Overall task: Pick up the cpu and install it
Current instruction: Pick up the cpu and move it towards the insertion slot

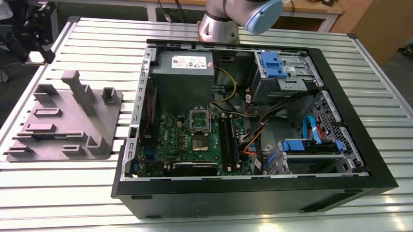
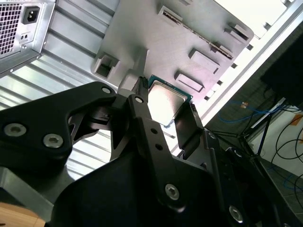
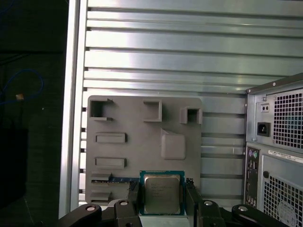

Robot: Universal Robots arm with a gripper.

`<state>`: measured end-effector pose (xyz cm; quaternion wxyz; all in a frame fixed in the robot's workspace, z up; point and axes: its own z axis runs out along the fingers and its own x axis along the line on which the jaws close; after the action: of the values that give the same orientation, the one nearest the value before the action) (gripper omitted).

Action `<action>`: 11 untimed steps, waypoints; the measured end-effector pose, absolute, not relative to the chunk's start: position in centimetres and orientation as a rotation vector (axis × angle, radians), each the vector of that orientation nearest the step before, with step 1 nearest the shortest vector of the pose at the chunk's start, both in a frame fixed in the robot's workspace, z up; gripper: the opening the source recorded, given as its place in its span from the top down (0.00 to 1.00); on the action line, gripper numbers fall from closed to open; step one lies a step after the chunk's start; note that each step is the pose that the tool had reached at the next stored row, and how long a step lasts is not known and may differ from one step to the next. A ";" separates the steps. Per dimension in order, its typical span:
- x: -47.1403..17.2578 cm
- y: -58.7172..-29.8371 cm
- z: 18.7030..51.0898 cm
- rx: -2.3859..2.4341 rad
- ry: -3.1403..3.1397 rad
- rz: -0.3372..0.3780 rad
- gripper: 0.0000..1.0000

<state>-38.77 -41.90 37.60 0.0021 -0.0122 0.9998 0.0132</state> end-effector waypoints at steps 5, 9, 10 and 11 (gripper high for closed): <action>-38.7 -41.9 37.6 -0.038 3.137 0.041 0.53; -38.6 -41.9 37.6 -0.038 3.137 0.041 0.53; -38.6 -41.9 37.6 -0.038 3.137 0.041 0.53; -38.6 -41.9 37.6 -0.038 3.137 0.041 0.53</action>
<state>-38.57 -41.90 37.60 0.0021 -0.0122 0.9998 0.0132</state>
